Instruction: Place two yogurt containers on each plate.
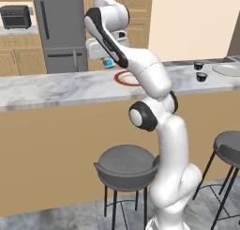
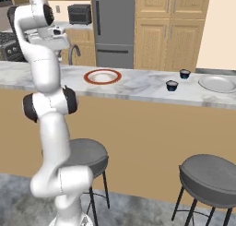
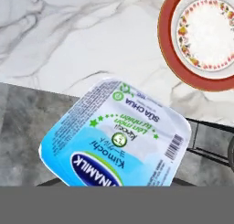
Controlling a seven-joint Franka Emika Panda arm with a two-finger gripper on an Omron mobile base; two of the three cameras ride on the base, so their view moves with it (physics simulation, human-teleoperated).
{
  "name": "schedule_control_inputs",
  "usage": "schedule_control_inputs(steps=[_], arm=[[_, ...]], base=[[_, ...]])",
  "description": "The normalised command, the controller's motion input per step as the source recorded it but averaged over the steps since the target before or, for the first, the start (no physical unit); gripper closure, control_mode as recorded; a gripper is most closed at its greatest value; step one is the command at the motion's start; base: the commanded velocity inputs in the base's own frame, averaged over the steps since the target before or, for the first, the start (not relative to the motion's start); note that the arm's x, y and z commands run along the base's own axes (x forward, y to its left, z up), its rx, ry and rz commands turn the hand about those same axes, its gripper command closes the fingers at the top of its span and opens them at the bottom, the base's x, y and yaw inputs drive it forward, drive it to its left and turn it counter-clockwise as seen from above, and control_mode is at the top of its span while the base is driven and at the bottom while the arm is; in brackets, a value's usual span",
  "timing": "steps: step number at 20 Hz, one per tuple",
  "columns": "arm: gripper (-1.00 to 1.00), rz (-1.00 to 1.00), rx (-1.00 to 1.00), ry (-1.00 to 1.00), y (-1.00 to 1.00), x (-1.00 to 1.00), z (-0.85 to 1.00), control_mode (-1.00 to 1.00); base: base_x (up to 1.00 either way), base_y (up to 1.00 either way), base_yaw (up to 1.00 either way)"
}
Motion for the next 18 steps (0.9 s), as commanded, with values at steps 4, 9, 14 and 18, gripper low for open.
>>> schedule_control_inputs(steps=[4,9,14,18], arm=[[1.00,0.00,0.14,-0.18,-1.00,0.01,-1.00,-1.00],[1.00,0.03,0.21,-0.28,-0.94,0.26,-0.86,-1.00],[1.00,0.04,0.20,-0.24,-0.78,0.31,-0.66,-1.00],[1.00,0.09,0.22,-0.25,-0.36,0.38,-0.30,-1.00]], base=[[0.00,0.00,0.00],[0.00,0.00,0.00],[0.00,0.00,0.00],[0.00,0.00,0.00]])
